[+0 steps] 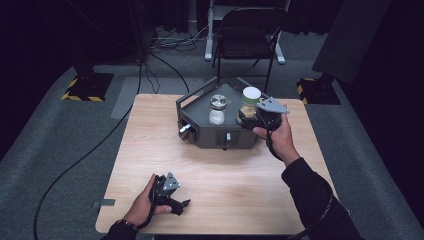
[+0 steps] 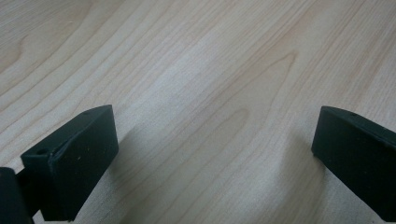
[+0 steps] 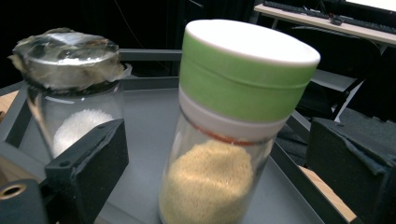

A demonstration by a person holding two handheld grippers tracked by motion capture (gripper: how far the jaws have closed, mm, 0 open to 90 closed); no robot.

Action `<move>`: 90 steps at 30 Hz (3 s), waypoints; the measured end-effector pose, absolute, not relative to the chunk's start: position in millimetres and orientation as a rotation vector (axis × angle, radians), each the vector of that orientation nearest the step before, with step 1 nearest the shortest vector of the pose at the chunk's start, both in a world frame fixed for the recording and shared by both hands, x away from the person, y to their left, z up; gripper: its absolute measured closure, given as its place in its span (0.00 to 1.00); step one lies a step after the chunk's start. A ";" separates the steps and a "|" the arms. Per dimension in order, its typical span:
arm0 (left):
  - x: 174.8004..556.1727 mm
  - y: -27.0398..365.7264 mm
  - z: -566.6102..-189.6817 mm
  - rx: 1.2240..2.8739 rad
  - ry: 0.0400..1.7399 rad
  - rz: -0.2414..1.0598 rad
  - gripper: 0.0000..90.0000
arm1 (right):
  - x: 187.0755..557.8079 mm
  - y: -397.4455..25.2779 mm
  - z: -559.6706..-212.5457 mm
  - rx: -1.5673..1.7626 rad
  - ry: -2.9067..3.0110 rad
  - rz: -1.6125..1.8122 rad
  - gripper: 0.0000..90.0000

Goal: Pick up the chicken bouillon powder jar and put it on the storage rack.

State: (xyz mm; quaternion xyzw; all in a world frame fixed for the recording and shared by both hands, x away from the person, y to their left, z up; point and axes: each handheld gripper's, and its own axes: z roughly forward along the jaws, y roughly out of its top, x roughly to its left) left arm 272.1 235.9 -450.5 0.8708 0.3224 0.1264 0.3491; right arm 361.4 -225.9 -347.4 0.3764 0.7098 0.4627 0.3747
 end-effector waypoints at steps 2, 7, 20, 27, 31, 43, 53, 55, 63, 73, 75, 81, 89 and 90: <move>272.1 235.9 -450.6 2.256 0.836 0.328 0.00 | 357.4 -226.0 -350.1 0.948 1.816 1.178 0.06; 272.1 235.9 -450.5 2.257 0.835 0.328 0.00 | 346.7 -225.9 -358.5 0.895 1.809 1.163 0.06; 272.1 235.9 -450.5 2.257 0.835 0.328 0.00 | 325.3 -234.6 -369.8 0.800 1.841 1.128 0.03; 272.2 235.9 -450.4 2.258 0.834 0.328 0.00 | 315.9 -242.5 -375.1 0.759 1.879 1.140 0.03; 272.2 235.9 -450.5 2.257 0.835 0.328 0.00 | 310.2 -246.0 -379.9 0.736 1.895 1.139 0.03; 272.1 235.9 -450.5 2.257 0.835 0.328 0.00 | 294.2 -253.3 -396.9 0.690 1.962 1.126 0.03; 272.1 235.9 -450.5 2.257 0.835 0.328 0.00 | 281.6 -259.2 -412.0 0.665 2.025 1.127 0.03; 272.1 235.9 -450.5 2.257 0.835 0.328 0.00 | 279.6 -260.6 -415.3 0.656 2.042 1.123 0.03; 272.1 235.9 -450.5 2.257 0.835 0.328 0.00 | 269.9 -260.9 -424.3 0.639 2.074 1.084 0.03; 272.1 235.9 -450.5 2.257 0.835 0.328 0.00 | 262.2 -266.9 -433.6 0.624 2.123 1.055 0.03; 272.1 235.9 -450.4 2.257 0.835 0.328 0.00 | 261.2 -268.6 -436.6 0.630 2.139 1.049 0.03; 272.1 235.9 -450.4 2.258 0.835 0.328 0.00 | 256.6 -272.5 -444.5 0.632 2.171 1.016 0.03; 272.2 235.9 -450.4 2.258 0.834 0.328 0.00 | 251.8 -283.9 -452.3 0.612 2.221 0.955 0.03; 272.2 235.9 -450.4 2.258 0.835 0.328 0.00 | 251.8 -286.7 -452.5 0.614 2.229 0.954 0.03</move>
